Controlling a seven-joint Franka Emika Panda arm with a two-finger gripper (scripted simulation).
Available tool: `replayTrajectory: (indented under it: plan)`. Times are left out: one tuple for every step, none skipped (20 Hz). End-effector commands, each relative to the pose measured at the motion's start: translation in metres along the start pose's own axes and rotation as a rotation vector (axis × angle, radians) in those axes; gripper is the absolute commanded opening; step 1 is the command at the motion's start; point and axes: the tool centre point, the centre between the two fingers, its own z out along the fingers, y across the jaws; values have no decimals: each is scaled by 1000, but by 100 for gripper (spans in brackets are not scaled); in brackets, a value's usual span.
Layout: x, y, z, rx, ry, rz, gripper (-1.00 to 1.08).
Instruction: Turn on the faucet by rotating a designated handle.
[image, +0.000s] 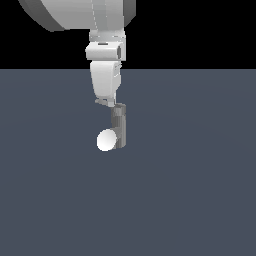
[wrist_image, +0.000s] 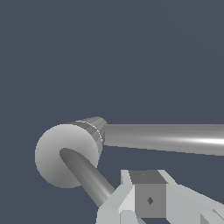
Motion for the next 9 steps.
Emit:
replayTrajectory:
  plan:
    - [-38, -2, 8, -7, -6, -51, -100]
    - [-42, -3, 9, -8, -5, -53, -100]
    - [-47, -5, 9, -10, -5, -56, -100]
    - [-51, -7, 10, -11, -5, -58, -100]
    - [-56, -8, 11, -12, -5, -60, -100]
    - [-60, -10, 11, -14, -5, -63, -100]
    - [-64, -11, 12, -15, -5, -65, -100]
    - [-69, -13, 12, -16, -4, -67, -100]
    - [-69, -13, 12, -16, -4, -67, -100]
